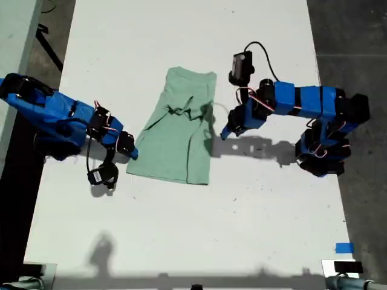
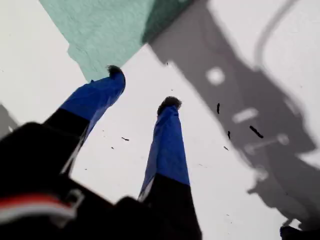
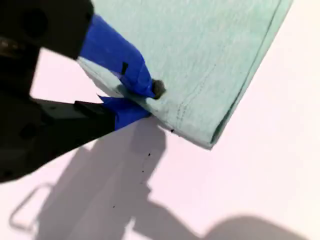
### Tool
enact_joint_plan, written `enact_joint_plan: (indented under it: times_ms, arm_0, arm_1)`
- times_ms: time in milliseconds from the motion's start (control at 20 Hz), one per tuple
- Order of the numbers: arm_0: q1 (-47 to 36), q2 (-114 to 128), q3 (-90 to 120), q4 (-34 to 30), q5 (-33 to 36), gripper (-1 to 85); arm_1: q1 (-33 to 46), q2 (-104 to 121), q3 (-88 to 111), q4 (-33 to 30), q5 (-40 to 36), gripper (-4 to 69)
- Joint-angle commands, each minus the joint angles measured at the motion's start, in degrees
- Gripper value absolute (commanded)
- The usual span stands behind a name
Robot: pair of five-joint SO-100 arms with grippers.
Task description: Fold t-shirt
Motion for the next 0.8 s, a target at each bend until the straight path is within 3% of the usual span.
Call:
enact_joint_plan:
  times_ms: [0, 150, 250, 750]
  arm_0:
    - [-0.53, 1.05, -5.98, 6.94, -1.14, 0.0]
    - [-3.34, 9.49, -9.23, 21.62, -1.41, 0.0]
    - [-4.04, 9.49, -14.33, 26.28, -1.05, 0.0]
    - [0.79, -38.85, -65.13, 25.84, 2.55, 0.0]
  arm_1:
    - [-0.70, 4.48, 0.35, -2.37, 0.35, 19.5]
    - [-0.79, 5.36, 2.02, -3.08, 0.70, 19.5]
    - [-0.79, 6.06, 2.99, -3.43, 0.88, 19.5]
    - [-0.97, 8.70, 4.92, -3.69, 1.76, 19.4]
